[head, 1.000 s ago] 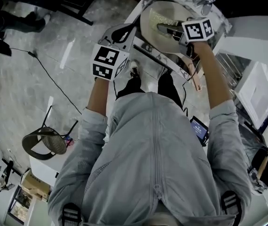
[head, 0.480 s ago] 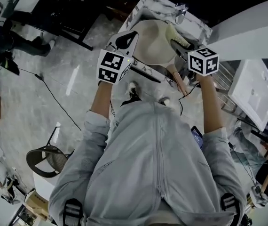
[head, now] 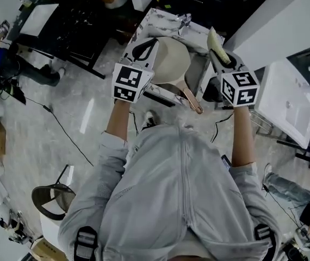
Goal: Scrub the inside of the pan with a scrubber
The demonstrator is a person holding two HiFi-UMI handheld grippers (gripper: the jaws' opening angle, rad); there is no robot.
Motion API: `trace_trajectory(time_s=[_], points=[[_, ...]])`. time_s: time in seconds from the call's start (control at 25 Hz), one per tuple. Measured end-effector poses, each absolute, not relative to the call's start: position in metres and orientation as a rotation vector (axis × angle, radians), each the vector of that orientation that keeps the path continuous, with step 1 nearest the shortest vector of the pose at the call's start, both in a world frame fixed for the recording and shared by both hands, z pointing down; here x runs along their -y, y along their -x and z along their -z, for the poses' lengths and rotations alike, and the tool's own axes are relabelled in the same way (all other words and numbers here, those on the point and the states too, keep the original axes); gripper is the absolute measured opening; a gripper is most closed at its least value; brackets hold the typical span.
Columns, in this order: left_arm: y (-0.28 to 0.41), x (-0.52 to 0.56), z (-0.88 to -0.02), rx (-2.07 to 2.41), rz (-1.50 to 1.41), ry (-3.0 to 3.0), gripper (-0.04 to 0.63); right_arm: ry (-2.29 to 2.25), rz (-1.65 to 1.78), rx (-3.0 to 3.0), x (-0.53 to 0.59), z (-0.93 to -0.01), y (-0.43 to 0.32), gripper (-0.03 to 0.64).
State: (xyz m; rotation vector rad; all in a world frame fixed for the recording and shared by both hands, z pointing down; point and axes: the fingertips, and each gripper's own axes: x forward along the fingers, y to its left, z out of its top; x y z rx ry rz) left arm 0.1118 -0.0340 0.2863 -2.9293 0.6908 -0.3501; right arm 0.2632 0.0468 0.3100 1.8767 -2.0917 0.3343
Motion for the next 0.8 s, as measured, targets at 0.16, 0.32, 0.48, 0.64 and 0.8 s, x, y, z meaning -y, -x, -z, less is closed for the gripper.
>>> trace_trajectory(time_s=[0.16,0.32,0.48,0.64,0.8], points=[[-0.122,0.021,-0.266,-0.681,0.298,2.907,0.023,-1.954,-0.231,2.044,-0.07,-0.281,-0.281,0.083],[-0.127,0.011,-0.245,-0.664,0.247,2.893,0.023,-2.012,-0.157,2.046,-0.084,-0.253,-0.287,0.083],[-0.125,0.006,-0.23,-0.673,0.218,2.868,0.023,-1.99,-0.073,2.06,-0.092,-0.237,-0.279,0.083],[-0.12,0.005,-0.213,-0.68,0.19,2.845,0.023,-1.988,-0.034,2.067,-0.094,-0.224,-0.273,0.083],[-0.115,0.002,-0.195,-0.667,0.155,2.823,0.023,-1.97,0.01,2.098,-0.094,-0.208,-0.263,0.083]])
